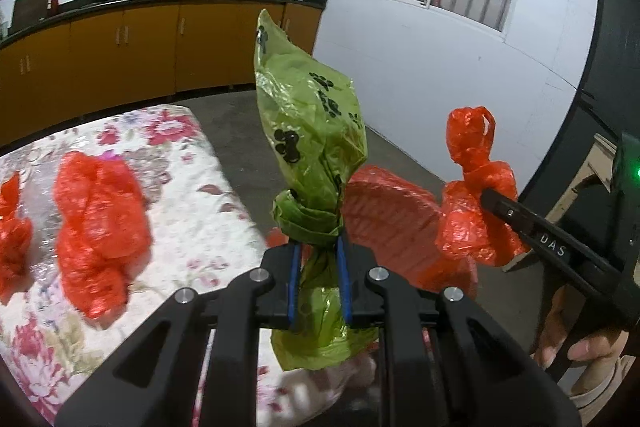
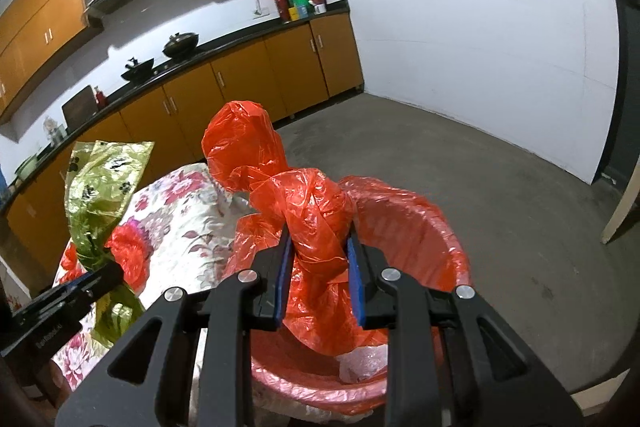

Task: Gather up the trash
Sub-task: 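Carry the green bag and red bag over the red basket, then open both tools to drop the bags into the basket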

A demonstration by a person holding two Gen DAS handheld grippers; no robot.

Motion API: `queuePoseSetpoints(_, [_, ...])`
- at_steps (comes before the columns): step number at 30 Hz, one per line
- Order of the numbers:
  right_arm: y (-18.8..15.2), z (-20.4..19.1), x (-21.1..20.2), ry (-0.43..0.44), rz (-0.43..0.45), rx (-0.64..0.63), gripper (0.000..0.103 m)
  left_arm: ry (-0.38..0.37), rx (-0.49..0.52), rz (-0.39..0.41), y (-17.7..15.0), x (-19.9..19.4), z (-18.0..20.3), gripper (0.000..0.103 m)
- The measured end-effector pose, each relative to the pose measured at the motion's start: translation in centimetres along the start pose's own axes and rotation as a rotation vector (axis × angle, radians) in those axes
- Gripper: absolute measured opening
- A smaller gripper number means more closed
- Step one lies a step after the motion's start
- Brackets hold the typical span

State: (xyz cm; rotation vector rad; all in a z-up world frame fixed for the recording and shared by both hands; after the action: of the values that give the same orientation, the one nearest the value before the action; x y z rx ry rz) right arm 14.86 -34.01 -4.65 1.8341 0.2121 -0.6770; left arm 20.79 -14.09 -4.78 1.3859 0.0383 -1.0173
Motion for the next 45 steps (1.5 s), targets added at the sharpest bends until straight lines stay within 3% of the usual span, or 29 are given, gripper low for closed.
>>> queuePoseSetpoints(16, [0.6, 3.0, 0.8, -0.038, 0.003, 0.076, 0.025, -0.069, 0.038, -0.066, 0.2, 4.9, 3.5, 0.017])
queuePoseSetpoints(26, [0.8, 2.3, 1.2, -0.039, 0.012, 0.087, 0.026, -0.082, 0.046, -0.083, 0.2, 6.5, 4.4, 0.019])
queuePoseSetpoints(28, [0.7, 2.4, 1.4, -0.037, 0.01, 0.092, 0.027, -0.083, 0.046, -0.085, 0.1, 6.8, 4.5, 0.023])
queuePoseSetpoints(32, [0.2, 2.8, 1.3, -0.036, 0.0, 0.102, 0.037, -0.077, 0.034, -0.094, -0.3, 7.2, 4.1, 0.042])
queuePoseSetpoints(37, [-0.2, 3.2, 0.7, -0.047, -0.005, 0.099, 0.039, -0.044, 0.022, -0.098, -1.0, 7.0, 2.6, 0.047])
queuePoseSetpoints(45, [0.5, 0.7, 0.3, -0.041, 0.016, 0.007, 0.043, 0.154, 0.021, 0.01, -2.0, 2.1, -2.4, 0.067])
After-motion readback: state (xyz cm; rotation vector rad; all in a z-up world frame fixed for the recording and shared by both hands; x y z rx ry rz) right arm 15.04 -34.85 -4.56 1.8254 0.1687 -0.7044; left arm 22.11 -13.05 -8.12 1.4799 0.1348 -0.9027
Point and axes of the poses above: each gripper's, at about its wrist camera, not at the fingertips, and x roughly the way its jaws point, z to its right, y to its top, the point moved 3 cm from there along x, roughly the way its jaws point, and after that the axes turned 3 degrees about -y, right-handed, at the moved point
